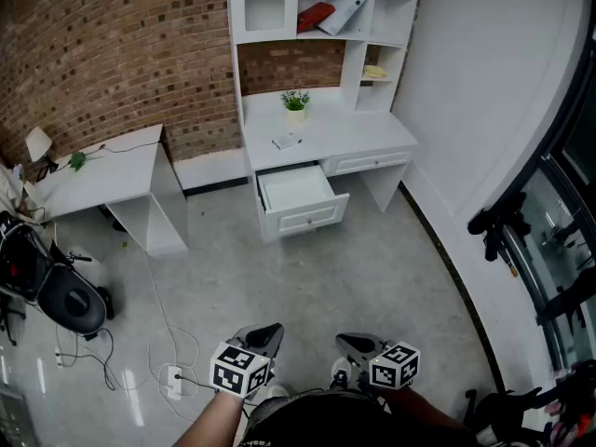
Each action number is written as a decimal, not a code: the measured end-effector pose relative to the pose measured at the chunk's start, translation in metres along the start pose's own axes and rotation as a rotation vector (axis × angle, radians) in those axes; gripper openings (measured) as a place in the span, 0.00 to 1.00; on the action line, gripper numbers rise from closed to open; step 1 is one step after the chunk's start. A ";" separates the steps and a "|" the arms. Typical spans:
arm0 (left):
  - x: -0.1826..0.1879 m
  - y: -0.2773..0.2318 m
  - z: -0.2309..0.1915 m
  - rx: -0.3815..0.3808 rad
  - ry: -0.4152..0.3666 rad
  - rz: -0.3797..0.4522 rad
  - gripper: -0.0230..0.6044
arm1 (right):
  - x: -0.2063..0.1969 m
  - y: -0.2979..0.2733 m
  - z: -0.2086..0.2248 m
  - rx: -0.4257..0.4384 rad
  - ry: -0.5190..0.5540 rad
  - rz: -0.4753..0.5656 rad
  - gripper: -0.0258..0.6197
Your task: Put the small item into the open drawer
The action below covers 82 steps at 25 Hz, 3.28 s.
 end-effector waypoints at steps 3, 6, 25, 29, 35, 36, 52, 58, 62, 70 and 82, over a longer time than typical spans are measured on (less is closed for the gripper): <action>0.006 -0.009 0.000 -0.048 -0.003 0.051 0.07 | -0.001 -0.014 -0.005 -0.022 0.055 -0.019 0.05; 0.006 -0.007 -0.002 -0.068 0.026 0.081 0.07 | 0.008 -0.021 -0.014 -0.010 0.115 -0.001 0.05; -0.019 0.033 0.002 -0.117 -0.054 0.045 0.07 | 0.000 -0.023 -0.054 -0.043 0.101 0.065 0.05; -0.032 0.049 -0.014 -0.108 -0.024 0.037 0.07 | -0.003 -0.033 -0.067 -0.074 0.098 0.070 0.05; -0.039 0.056 -0.021 -0.123 -0.015 0.036 0.07 | -0.010 -0.037 -0.075 -0.091 0.094 0.044 0.05; -0.039 0.056 -0.022 -0.122 -0.016 0.041 0.07 | -0.011 -0.037 -0.075 -0.092 0.095 0.038 0.05; -0.014 -0.003 -0.059 -0.099 -0.001 0.019 0.07 | 0.025 -0.091 -0.022 -0.038 0.061 0.014 0.05; 0.030 -0.047 -0.083 -0.096 -0.040 -0.005 0.07 | 0.075 -0.111 0.025 -0.035 0.033 0.045 0.05; 0.061 -0.081 -0.098 -0.093 -0.034 -0.006 0.07 | 0.105 -0.122 0.061 -0.036 0.022 0.050 0.05; 0.115 -0.151 -0.116 -0.079 -0.032 -0.007 0.07 | 0.161 -0.136 0.128 -0.007 0.030 0.070 0.05; 0.155 -0.210 -0.119 -0.028 -0.064 -0.013 0.07 | 0.202 -0.141 0.197 0.005 0.016 0.066 0.05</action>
Point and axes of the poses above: the fingertips, and each gripper's own axes: y backward along the fingers, z to its right, x out of its top, the point moved 5 cm from there along y, backward along the fingers, and after that the axes turned 2 degrees about x, right-handed, at the moved point
